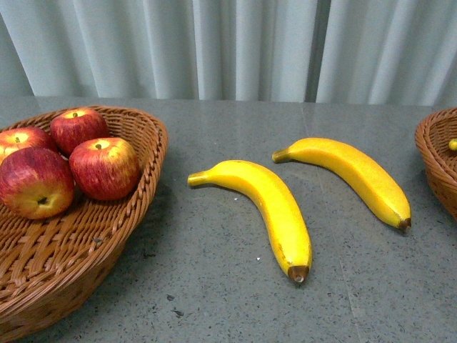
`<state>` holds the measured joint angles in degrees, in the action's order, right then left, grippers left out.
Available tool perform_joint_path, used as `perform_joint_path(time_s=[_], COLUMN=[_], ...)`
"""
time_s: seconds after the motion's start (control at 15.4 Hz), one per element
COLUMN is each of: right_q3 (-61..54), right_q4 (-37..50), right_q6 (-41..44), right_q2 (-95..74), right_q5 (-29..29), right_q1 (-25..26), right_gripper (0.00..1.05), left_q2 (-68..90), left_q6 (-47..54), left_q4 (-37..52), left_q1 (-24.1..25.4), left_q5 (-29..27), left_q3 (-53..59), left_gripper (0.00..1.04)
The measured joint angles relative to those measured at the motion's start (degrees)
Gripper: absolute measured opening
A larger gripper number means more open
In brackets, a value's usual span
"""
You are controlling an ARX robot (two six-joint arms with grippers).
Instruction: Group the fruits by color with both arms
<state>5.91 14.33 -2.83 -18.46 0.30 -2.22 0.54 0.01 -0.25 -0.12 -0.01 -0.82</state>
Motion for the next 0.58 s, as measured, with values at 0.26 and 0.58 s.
perform_joint_path(time_s=[0.26,0.58], right_q3=[38.88,53.55], right_q4=[13.94,-2.21], right_q6=[0.5,1.29], right_q2=[-56.74,-68.54], right_q5=[4.35,3.26], right_q1=[-19.3,-26.05], right_gripper=[0.98,0.98], left_q2=[0.0,0.0], left_q6=[0.0,0.0], left_q4=[0.02,0.02], left_q1=[0.0,0.0], left_q5=[0.0,0.0], left_q3=[0.0,0.0], left_gripper=[0.98,0.98])
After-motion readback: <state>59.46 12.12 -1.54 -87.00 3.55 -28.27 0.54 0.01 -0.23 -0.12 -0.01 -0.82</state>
